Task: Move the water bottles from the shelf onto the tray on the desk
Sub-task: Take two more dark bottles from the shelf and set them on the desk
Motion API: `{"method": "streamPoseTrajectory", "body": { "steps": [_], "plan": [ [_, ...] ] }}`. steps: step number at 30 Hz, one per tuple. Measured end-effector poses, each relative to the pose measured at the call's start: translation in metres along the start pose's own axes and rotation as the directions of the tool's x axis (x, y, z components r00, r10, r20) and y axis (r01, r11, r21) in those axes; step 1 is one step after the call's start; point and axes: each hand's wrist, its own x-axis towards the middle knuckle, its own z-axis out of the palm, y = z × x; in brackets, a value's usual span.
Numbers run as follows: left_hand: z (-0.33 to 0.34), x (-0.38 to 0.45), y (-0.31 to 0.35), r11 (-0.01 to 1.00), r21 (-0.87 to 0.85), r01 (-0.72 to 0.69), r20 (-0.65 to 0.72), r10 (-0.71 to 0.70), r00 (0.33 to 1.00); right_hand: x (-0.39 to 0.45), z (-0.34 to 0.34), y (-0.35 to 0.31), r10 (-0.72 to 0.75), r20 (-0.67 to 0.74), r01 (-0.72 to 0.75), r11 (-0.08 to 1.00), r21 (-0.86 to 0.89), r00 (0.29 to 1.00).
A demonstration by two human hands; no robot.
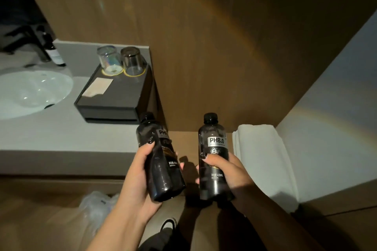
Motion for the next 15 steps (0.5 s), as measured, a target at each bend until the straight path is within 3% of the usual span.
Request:
{"method": "streamPoseTrajectory", "body": {
  "steps": [8,15],
  "plan": [
    [-0.043,-0.06,-0.006,0.993,-0.016,-0.12,-0.101,0.118,0.988,-0.032,0.046,0.02,0.016,0.195,0.011,0.991,-0.136,0.981],
    [-0.081,-0.084,0.021,0.963,-0.172,-0.206,-0.199,0.171,0.965,-0.033,0.106,0.03,0.053,0.268,-0.007,0.985,-0.17,0.962]
  ]
}}
